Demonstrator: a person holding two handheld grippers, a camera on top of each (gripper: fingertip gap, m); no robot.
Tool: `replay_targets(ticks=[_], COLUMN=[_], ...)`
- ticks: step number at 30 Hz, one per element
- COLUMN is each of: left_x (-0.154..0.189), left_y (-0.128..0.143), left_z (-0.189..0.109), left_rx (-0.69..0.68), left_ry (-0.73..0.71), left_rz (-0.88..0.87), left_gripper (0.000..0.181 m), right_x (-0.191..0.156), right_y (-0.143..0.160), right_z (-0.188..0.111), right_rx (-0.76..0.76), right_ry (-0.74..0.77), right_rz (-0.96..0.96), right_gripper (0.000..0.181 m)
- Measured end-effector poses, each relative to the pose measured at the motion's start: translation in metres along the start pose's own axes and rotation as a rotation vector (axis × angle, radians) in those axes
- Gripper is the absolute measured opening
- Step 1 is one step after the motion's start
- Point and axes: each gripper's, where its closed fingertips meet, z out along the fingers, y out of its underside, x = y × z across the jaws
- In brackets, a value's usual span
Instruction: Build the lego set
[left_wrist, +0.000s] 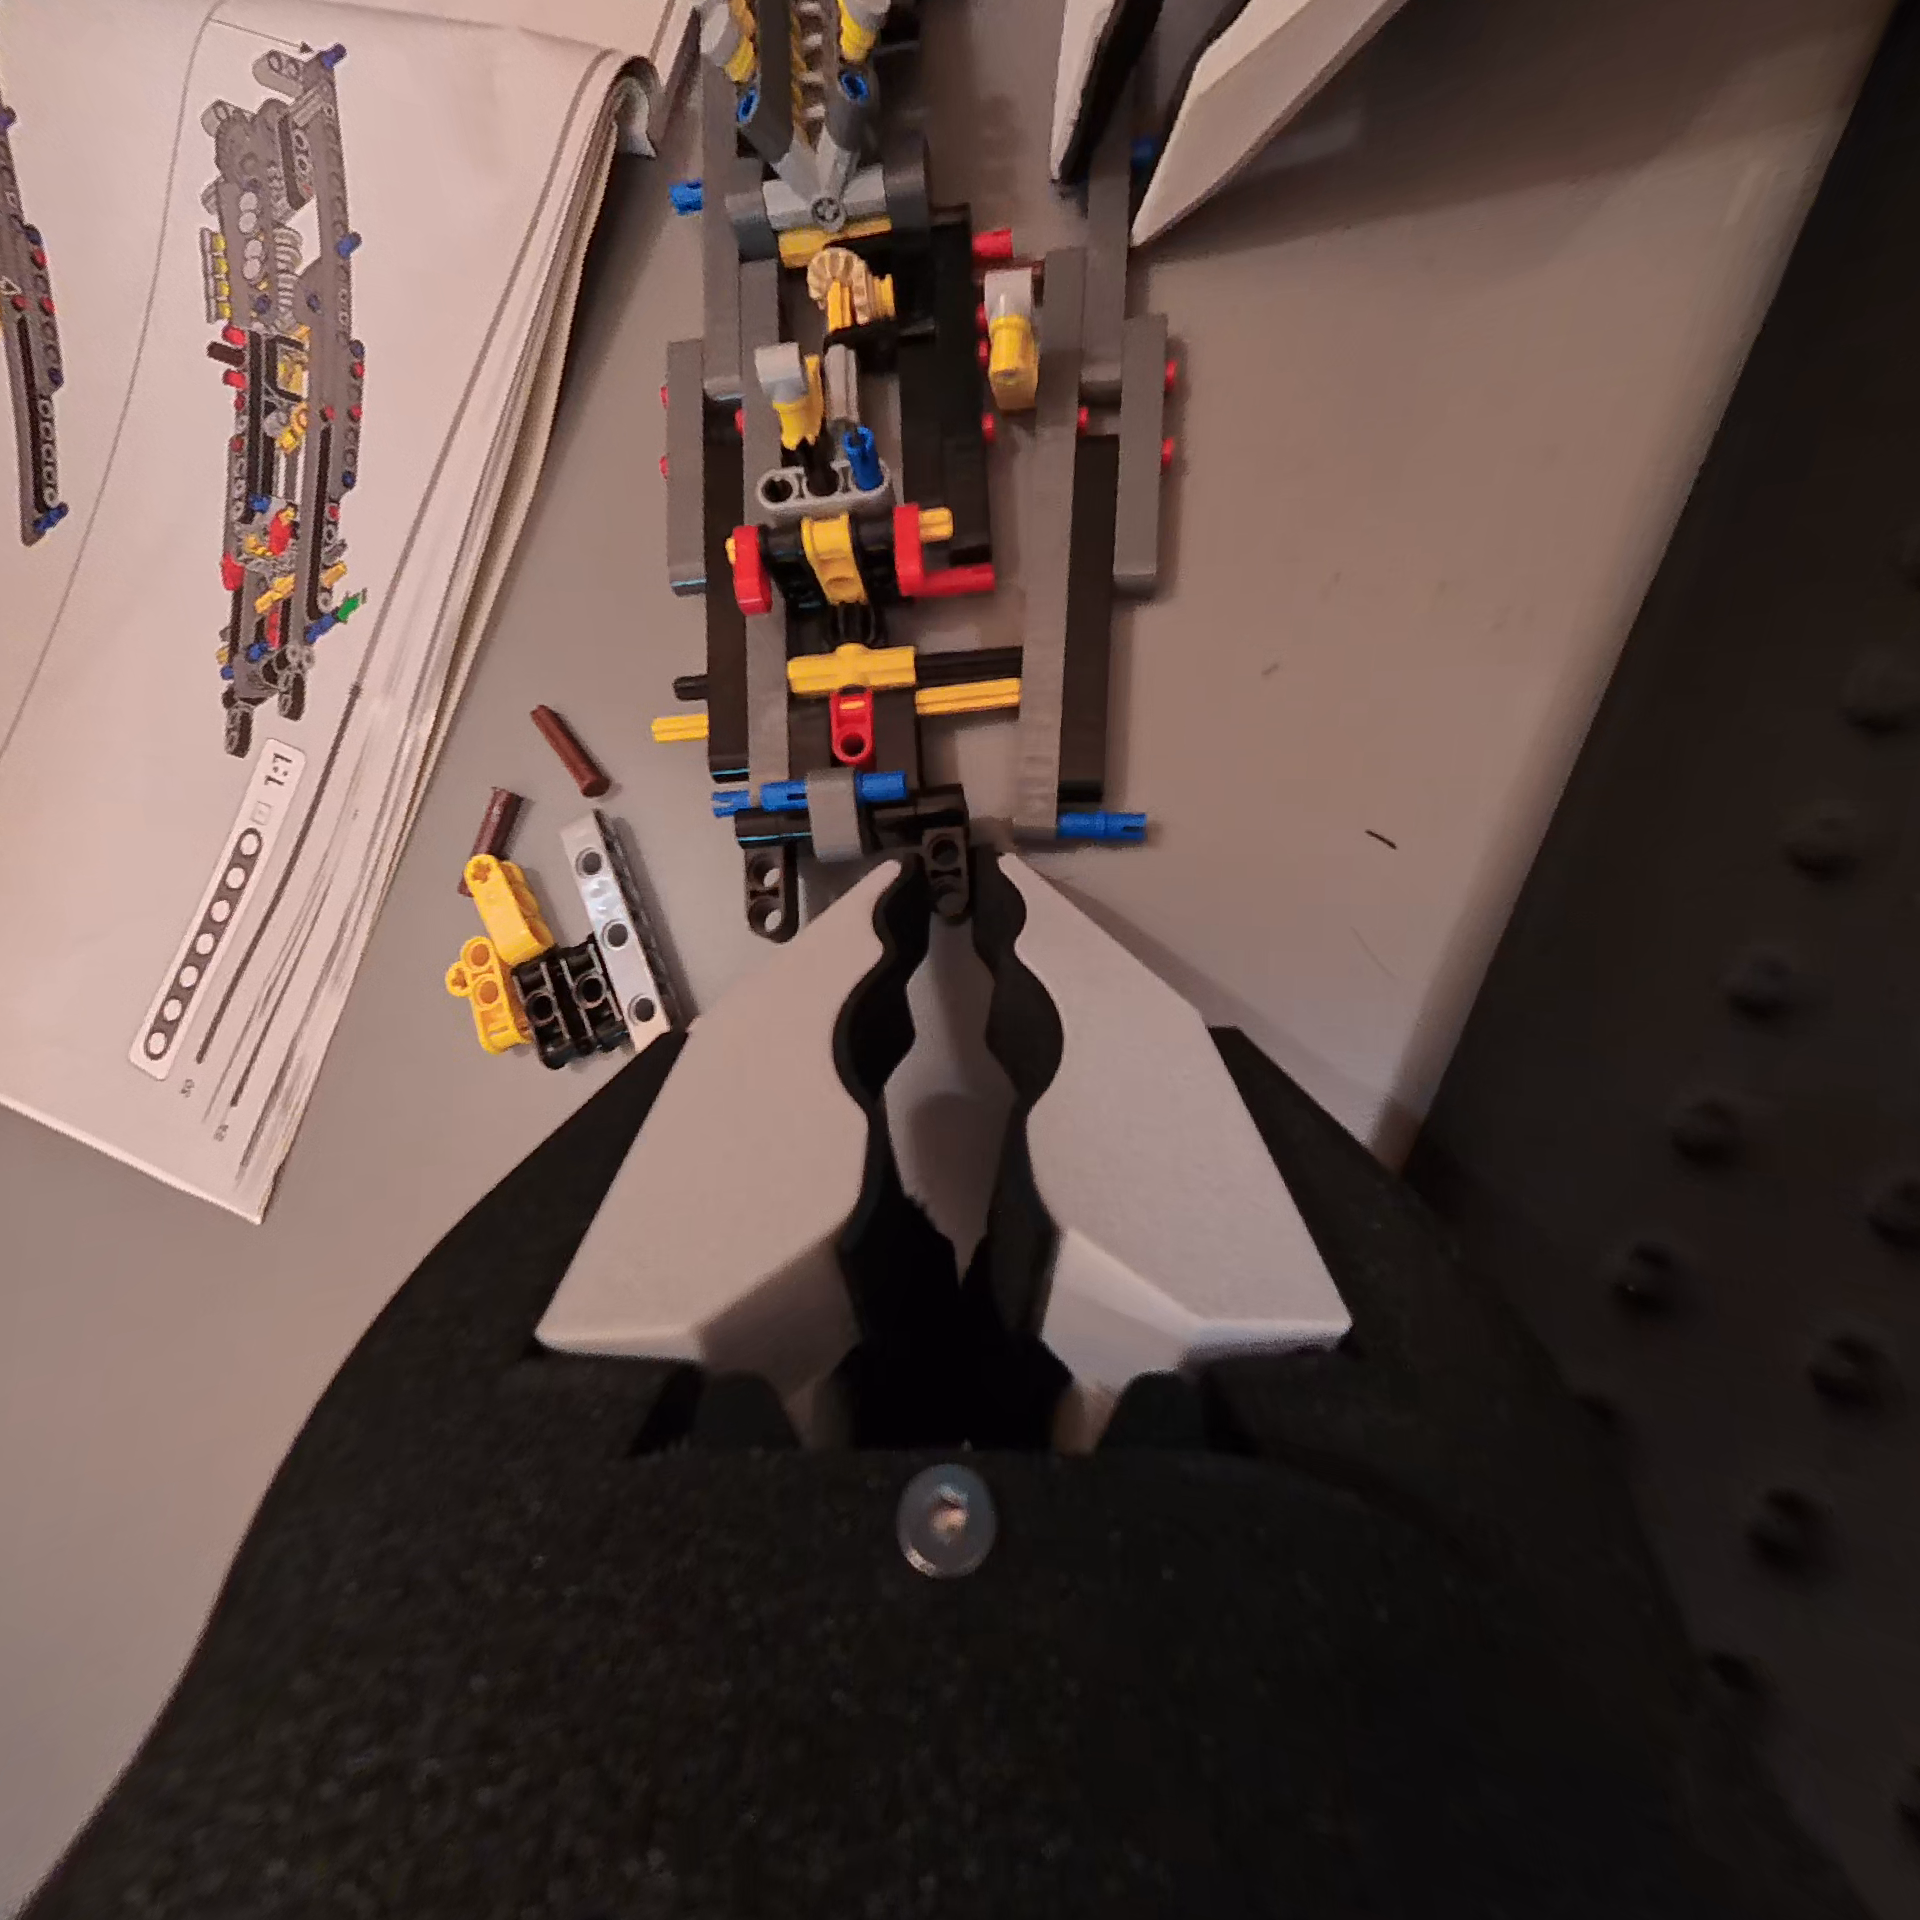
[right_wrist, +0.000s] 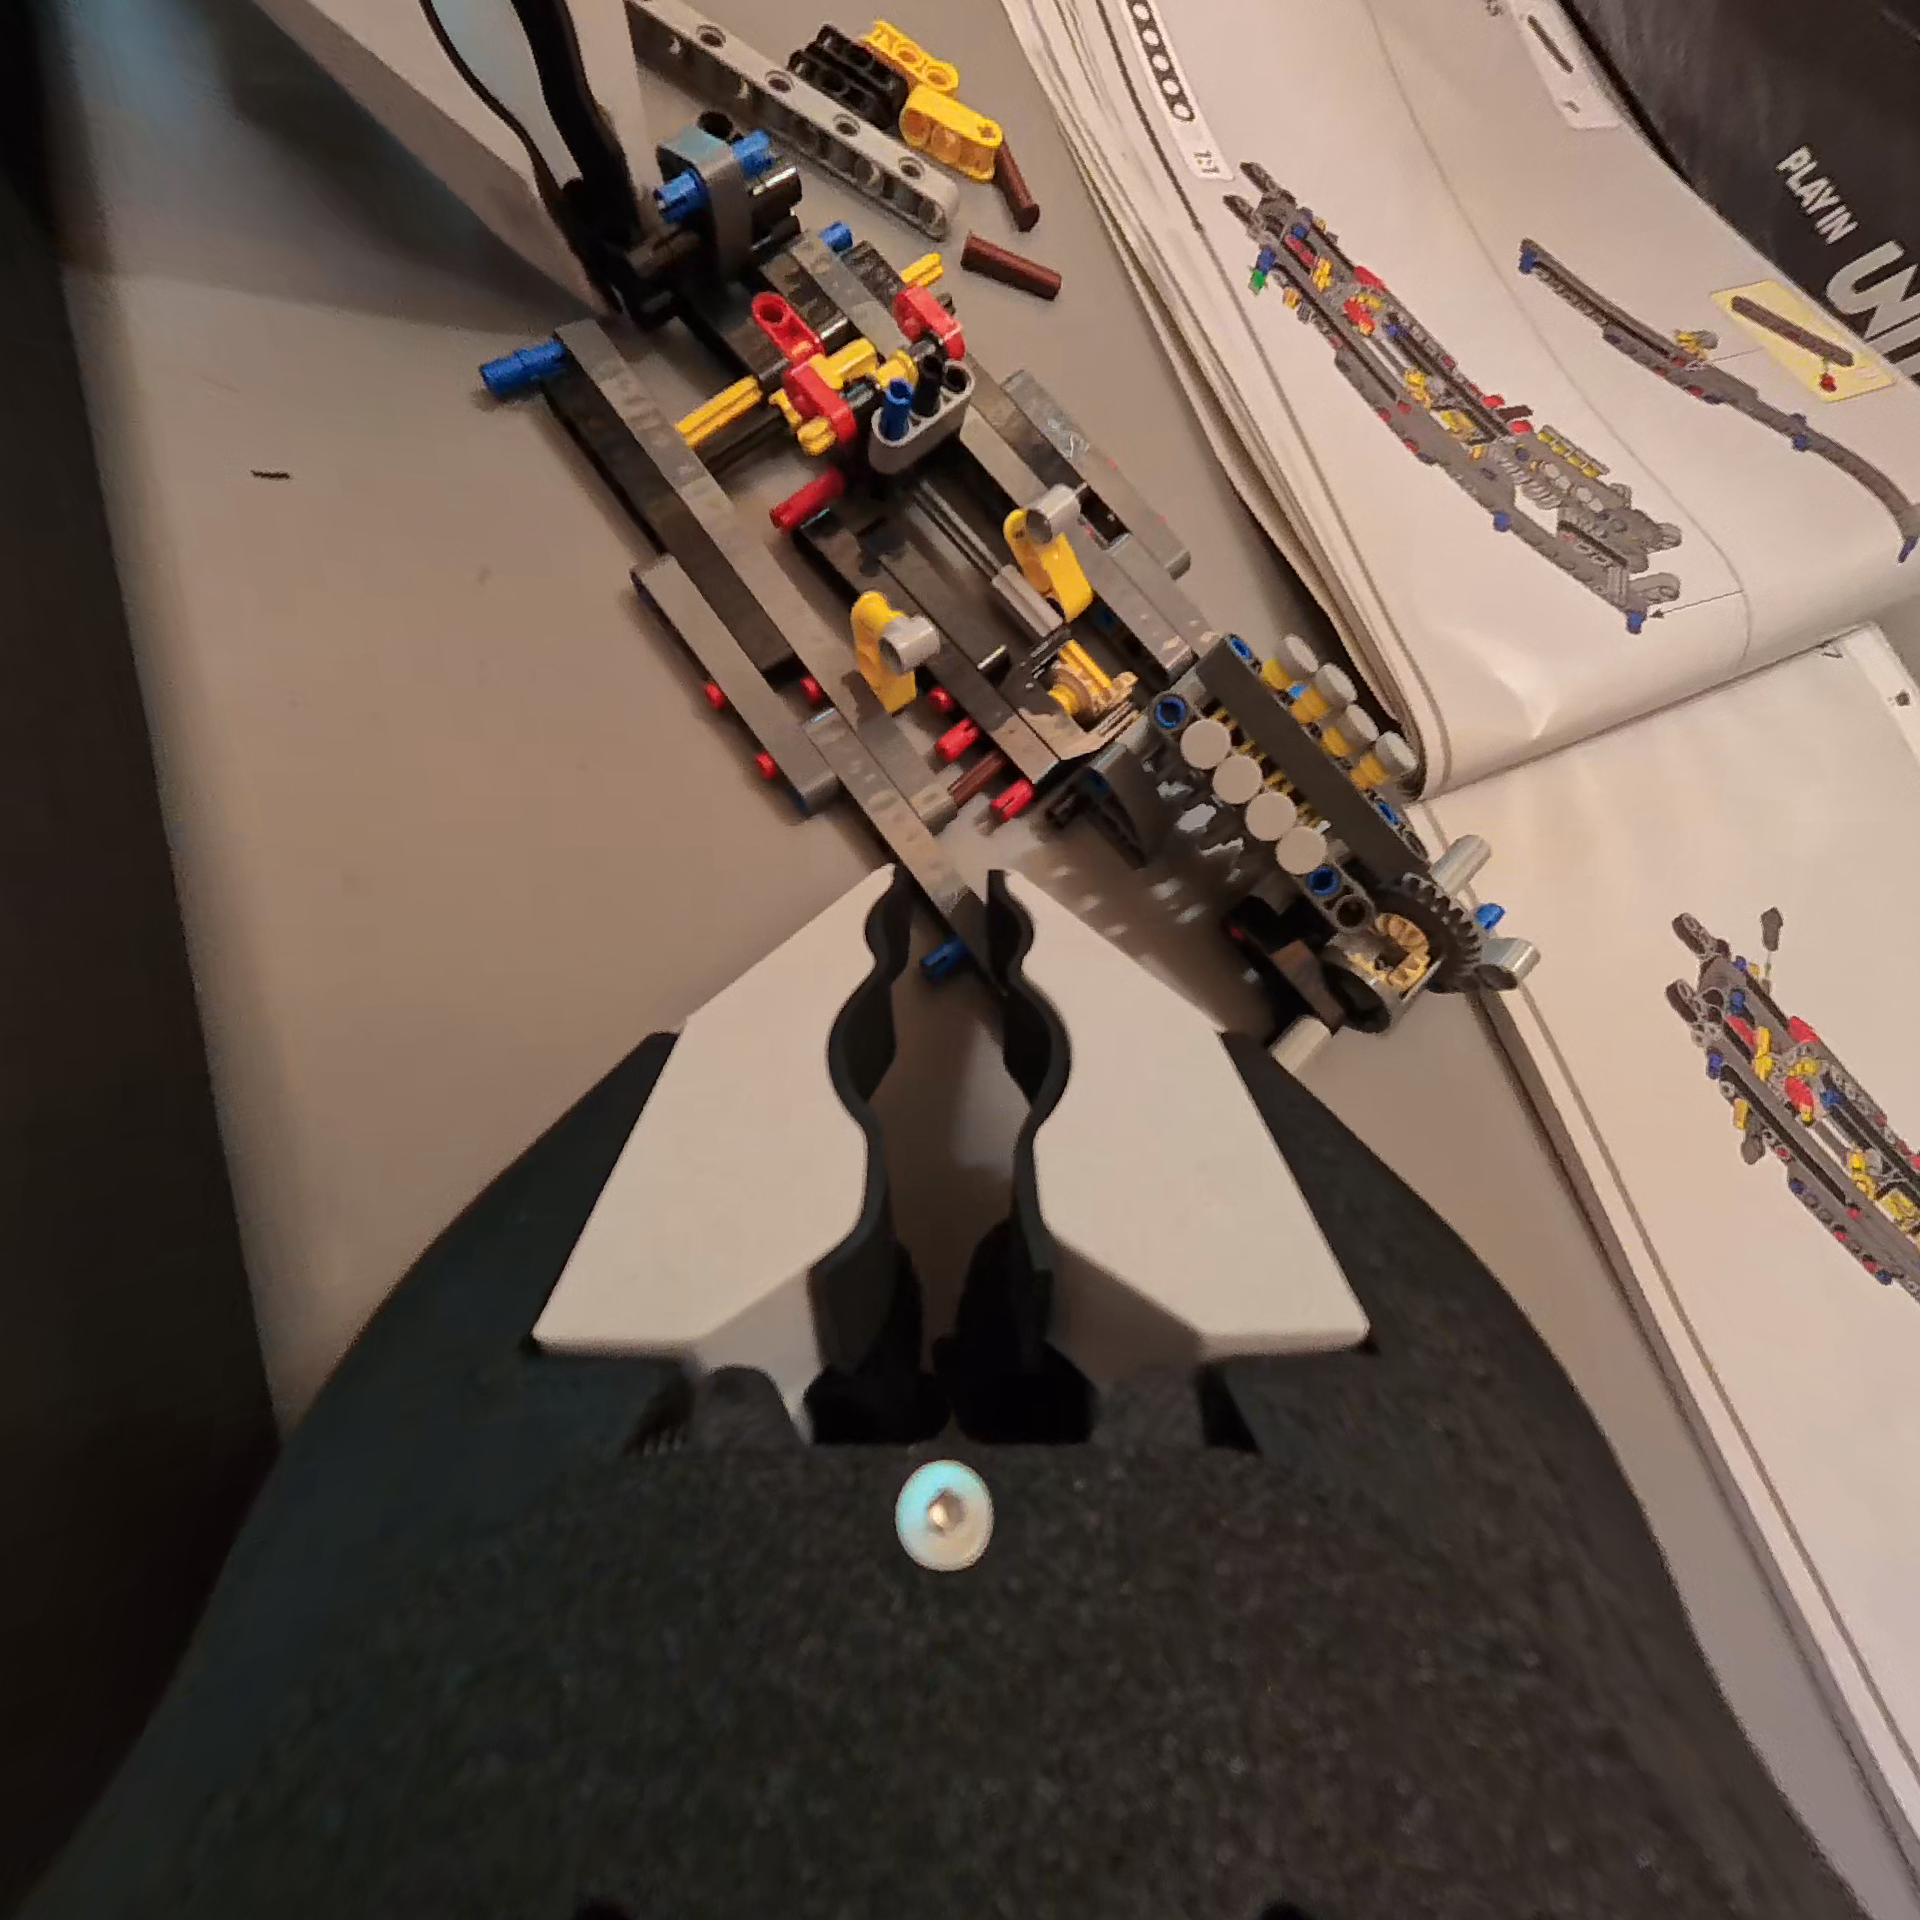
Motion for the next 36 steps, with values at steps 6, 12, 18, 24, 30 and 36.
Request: replay_targets(ticks=[6,12,18,24,30,36], left_x=[0.0,0.0,0.0,0.0,0.0,0.0], left_y=[0.0,0.0,0.0,0.0,0.0,0.0], left_z=[0.0,0.0,0.0,0.0,0.0,0.0], left_rx=[0.003,0.009,0.014,0.022,0.017,0.017], left_ry=[0.016,0.026,0.036,0.032,0.025,0.026], left_rz=[0.004,0.0,-0.012,-0.007,0.004,0.004], left_gripper=[0.007,0.007,0.007,0.007,0.007,0.007], right_x=[-0.001,-0.008,-0.008,-0.008,0.001,0.007], right_y=[0.0,-0.001,0.0,-0.003,-0.008,-0.018], right_z=[-0.001,-0.003,-0.004,-0.001,0.001,-0.011], right_rx=[0.03,0.056,0.079,0.094,0.096,0.164], right_ry=[-0.014,-0.103,-0.111,-0.129,-0.031,0.057], right_rz=[-0.143,-0.156,-0.216,-0.212,-0.237,-0.242], right_gripper=[0.009,0.008,0.008,0.008,0.009,0.007])
